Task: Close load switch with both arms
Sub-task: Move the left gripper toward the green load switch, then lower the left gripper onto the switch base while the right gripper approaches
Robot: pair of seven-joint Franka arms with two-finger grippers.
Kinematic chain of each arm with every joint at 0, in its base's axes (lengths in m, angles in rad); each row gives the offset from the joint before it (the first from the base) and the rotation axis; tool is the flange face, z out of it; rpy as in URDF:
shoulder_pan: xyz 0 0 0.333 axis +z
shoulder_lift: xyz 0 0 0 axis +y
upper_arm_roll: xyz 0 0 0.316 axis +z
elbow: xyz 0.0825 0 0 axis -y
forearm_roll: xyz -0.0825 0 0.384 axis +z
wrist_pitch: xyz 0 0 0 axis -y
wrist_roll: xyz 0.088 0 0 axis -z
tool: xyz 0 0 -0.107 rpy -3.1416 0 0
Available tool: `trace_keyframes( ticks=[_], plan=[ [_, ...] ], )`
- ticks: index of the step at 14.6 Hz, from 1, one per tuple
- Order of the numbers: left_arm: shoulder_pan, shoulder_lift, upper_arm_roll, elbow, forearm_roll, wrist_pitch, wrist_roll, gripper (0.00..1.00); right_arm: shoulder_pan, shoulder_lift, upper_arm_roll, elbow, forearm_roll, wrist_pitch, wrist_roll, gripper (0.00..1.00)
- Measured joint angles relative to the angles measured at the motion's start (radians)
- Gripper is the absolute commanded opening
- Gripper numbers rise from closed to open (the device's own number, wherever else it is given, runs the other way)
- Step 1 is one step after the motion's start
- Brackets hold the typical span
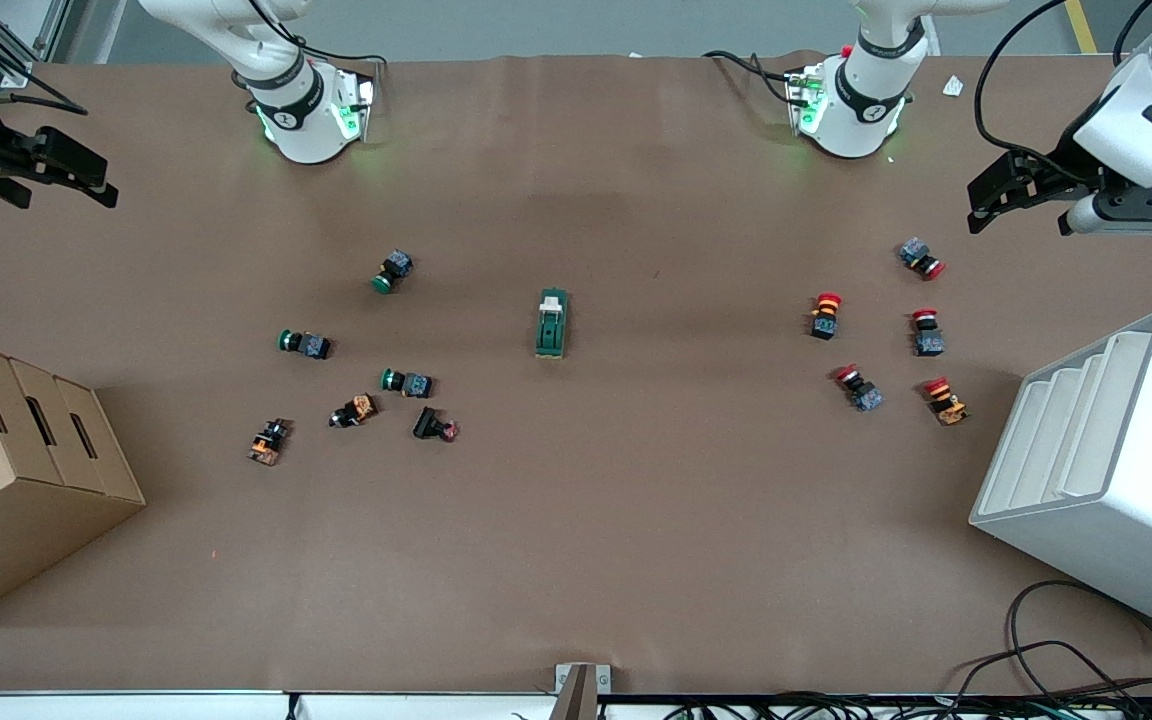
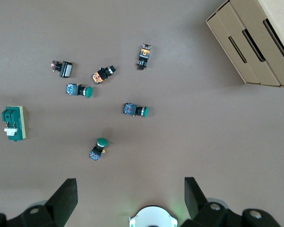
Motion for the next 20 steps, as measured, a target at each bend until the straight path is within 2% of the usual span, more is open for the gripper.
trace_keyframes(
  ticks=[5, 11, 14, 18, 20],
  plan=[
    [-0.004, 0.065, -0.056, 0.104, 0.000, 0.002, -0.006, 1.00, -0.001, -0.001, -0.002, 0.011, -0.035, 0.040, -0.029, 1.00],
    [-0.007, 0.097, -0.075, 0.122, 0.000, 0.003, -0.004, 1.00, -0.001, -0.001, -0.003, 0.011, -0.036, 0.041, -0.032, 1.00],
    [-0.015, 0.135, -0.169, 0.122, 0.000, 0.056, -0.064, 1.00, -0.001, -0.001, -0.003, 0.011, -0.036, 0.044, -0.033, 1.00],
    [-0.031, 0.229, -0.360, 0.119, 0.055, 0.157, -0.341, 1.00, -0.001, -0.001, -0.004, 0.011, -0.031, 0.044, -0.032, 1.00],
    [-0.083, 0.286, -0.418, 0.117, 0.091, 0.214, -0.506, 1.00, -0.003, -0.001, -0.009, 0.011, -0.012, 0.036, -0.018, 1.00]
  ],
)
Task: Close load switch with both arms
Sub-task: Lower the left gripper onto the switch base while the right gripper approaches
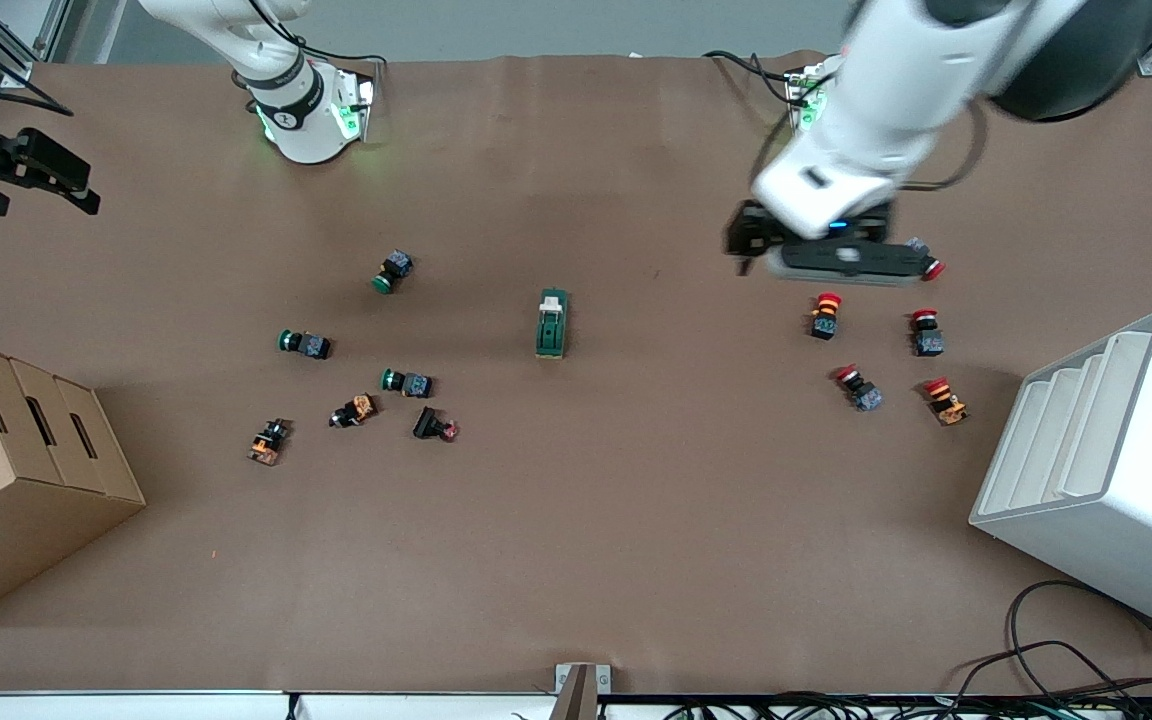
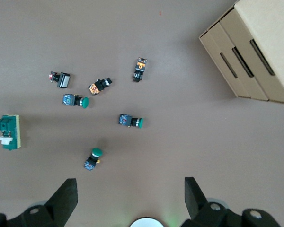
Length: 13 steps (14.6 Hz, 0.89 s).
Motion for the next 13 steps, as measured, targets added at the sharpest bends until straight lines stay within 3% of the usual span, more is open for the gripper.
trace_keyframes(
  ticks=[4, 13],
  plan=[
    [-0.190, 0.106, -0.013, -0.024, 0.116, 0.118, -0.338, 1.00, -0.003, 0.000, -0.002, 0.000, 0.004, -0.001, 0.003, 1.00],
    [-0.560, 0.389, -0.015, -0.055, 0.603, 0.192, -1.031, 1.00, -0.004, 0.013, -0.003, -0.001, 0.004, -0.002, 0.010, 1.00]
  ],
)
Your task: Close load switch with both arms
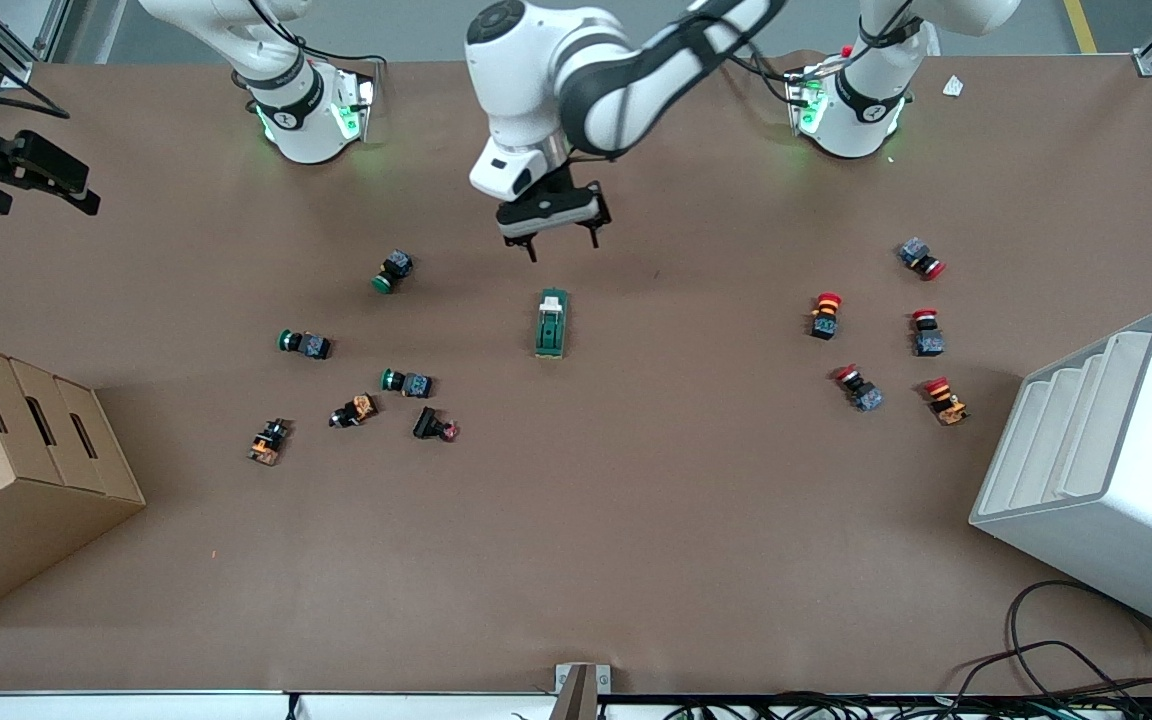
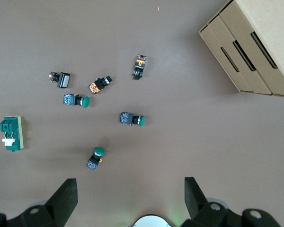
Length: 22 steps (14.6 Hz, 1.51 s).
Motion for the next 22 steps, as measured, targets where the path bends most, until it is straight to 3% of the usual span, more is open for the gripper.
trace_keyframes(
  ticks=[4, 9, 14, 18, 22],
  plan=[
    [-0.066, 0.084, 0.000, -0.089, 0.272, 0.095, -0.275, 1.00, -0.001, 0.034, -0.001, -0.002, 0.000, 0.001, 0.000, 1.00],
    [-0.090, 0.151, 0.000, -0.171, 0.599, 0.113, -0.472, 1.00, -0.001, 0.148, 0.000, -0.002, 0.002, 0.049, 0.015, 1.00],
    [-0.114, 0.223, 0.004, -0.200, 0.880, 0.111, -0.685, 0.99, 0.092, 0.232, 0.011, -0.018, 0.061, 0.122, 0.326, 1.00],
    [-0.117, 0.273, 0.012, -0.216, 1.039, 0.045, -0.782, 0.99, 0.237, 0.288, 0.019, -0.072, 0.140, 0.236, 0.606, 1.00],
    [-0.118, 0.283, 0.013, -0.235, 1.076, 0.014, -0.821, 0.99, 0.326, 0.328, 0.020, -0.160, 0.238, 0.399, 0.739, 1.00]
  ],
)
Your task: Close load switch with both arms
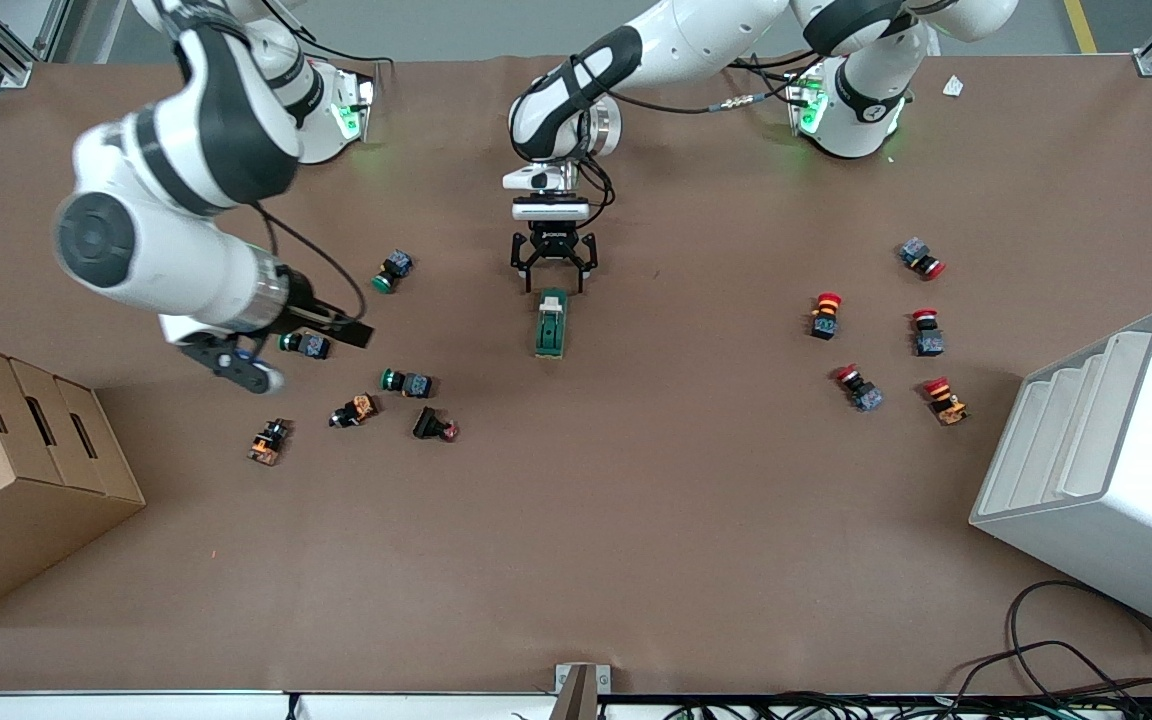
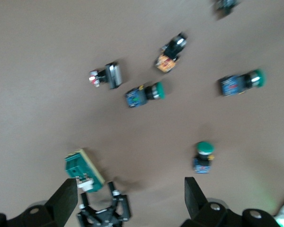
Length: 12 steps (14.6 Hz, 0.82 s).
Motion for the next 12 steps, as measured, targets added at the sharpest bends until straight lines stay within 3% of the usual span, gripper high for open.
trace_keyframes(
  ticks=[5, 12],
  plan=[
    [-0.005, 0.008, 0.000, -0.005, 0.010, -0.017, -0.015, 0.99, 0.132, 0.024, 0.001, -0.186, 0.123, 0.310, 0.108, 1.00],
    [-0.015, 0.017, 0.001, -0.008, 0.015, -0.046, -0.047, 0.99, 0.295, 0.170, 0.001, -0.213, 0.316, 0.520, 0.127, 1.00]
  ],
)
